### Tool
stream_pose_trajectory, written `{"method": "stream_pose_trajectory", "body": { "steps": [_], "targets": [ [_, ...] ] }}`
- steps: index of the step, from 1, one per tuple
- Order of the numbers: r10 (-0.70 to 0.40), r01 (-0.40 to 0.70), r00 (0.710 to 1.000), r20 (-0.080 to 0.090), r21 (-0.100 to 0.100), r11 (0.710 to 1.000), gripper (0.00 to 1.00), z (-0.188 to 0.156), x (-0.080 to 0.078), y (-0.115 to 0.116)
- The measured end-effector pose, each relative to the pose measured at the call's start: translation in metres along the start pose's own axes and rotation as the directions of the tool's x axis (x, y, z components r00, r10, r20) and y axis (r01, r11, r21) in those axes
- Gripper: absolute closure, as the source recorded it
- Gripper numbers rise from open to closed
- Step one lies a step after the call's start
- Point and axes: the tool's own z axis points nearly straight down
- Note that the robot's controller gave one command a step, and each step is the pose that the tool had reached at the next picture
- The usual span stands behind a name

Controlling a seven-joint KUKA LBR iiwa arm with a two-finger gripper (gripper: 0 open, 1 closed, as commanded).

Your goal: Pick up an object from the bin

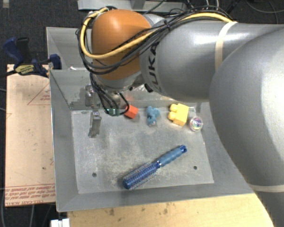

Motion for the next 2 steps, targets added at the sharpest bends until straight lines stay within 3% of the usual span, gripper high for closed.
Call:
{"method": "stream_pose_trajectory", "body": {
  "steps": [1, 2],
  "targets": [
    [0.072, -0.072, 0.997, 0.005, 0.003, 0.997, 0.00, 0.004, 0.032, -0.094],
    [-0.099, 0.099, 0.995, 0.003, 0.002, 0.995, 0.00, 0.029, 0.079, -0.157]
  ]
}}
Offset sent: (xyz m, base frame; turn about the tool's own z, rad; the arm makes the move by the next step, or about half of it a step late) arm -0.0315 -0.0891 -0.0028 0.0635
